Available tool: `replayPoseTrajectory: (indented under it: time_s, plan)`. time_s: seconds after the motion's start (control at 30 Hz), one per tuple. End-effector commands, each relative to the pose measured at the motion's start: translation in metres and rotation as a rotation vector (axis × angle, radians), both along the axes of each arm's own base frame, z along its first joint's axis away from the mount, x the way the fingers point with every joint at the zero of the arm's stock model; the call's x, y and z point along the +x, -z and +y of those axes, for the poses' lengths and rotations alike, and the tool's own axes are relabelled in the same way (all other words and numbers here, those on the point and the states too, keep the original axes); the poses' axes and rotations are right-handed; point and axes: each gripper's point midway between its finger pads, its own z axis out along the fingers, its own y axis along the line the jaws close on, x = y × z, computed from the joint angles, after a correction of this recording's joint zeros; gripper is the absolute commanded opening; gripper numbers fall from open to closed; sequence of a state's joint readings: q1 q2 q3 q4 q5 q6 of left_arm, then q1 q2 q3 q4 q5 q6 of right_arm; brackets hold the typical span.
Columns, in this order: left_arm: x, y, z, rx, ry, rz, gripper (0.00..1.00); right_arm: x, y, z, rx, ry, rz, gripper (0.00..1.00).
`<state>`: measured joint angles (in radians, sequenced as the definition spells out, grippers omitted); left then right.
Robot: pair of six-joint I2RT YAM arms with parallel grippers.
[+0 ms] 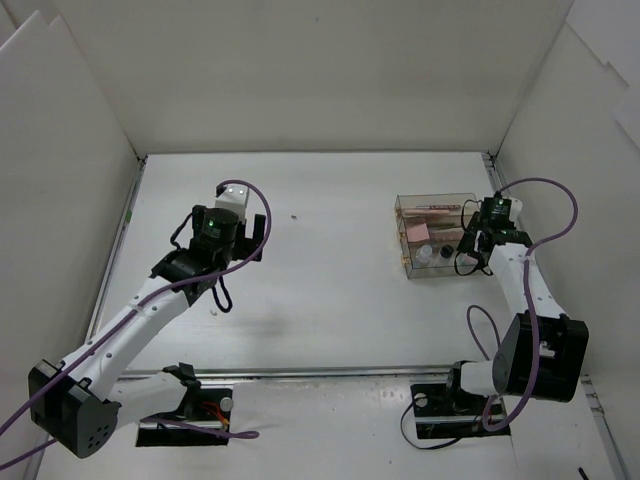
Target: Organize the makeup
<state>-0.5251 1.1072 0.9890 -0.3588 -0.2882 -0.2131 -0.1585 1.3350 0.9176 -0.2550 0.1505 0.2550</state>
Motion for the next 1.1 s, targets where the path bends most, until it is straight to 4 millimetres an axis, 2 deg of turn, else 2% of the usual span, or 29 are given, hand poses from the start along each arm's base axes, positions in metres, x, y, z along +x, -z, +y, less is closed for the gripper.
replayPoseTrajectory:
  time_s: [0.0, 0.23, 0.43, 0.73, 0.93, 1.03, 1.07]
  plan:
    - [0.010, -0.020, -0.005, -0.046, -0.009, -0.063, 1.00, -0.001, -0.017, -0.009, -0.026, 0.050, -0.047, 0.00]
    - [0.010, -0.020, -0.007, -0.050, -0.001, -0.059, 1.00, -0.009, -0.007, -0.002, 0.003, 0.036, -0.027, 0.00]
    - [0.010, -0.021, -0.009, -0.057, 0.007, -0.061, 0.99, -0.004, 0.001, -0.005, -0.010, 0.035, -0.002, 0.00]
    - [0.009, -0.022, -0.009, -0.063, 0.008, -0.064, 0.99, 0.007, 0.009, -0.006, -0.008, 0.019, 0.006, 0.09]
    - [0.009, -0.021, -0.009, -0.061, 0.008, -0.061, 0.99, 0.011, 0.012, -0.007, -0.009, 0.021, 0.014, 0.31]
    - [0.010, -0.019, -0.010, -0.060, 0.009, -0.057, 1.00, 0.012, 0.009, -0.007, -0.012, 0.024, 0.004, 0.55]
    - [0.009, -0.021, -0.010, -0.063, 0.008, -0.061, 1.00, 0.013, 0.007, -0.008, -0.016, 0.027, -0.001, 0.60]
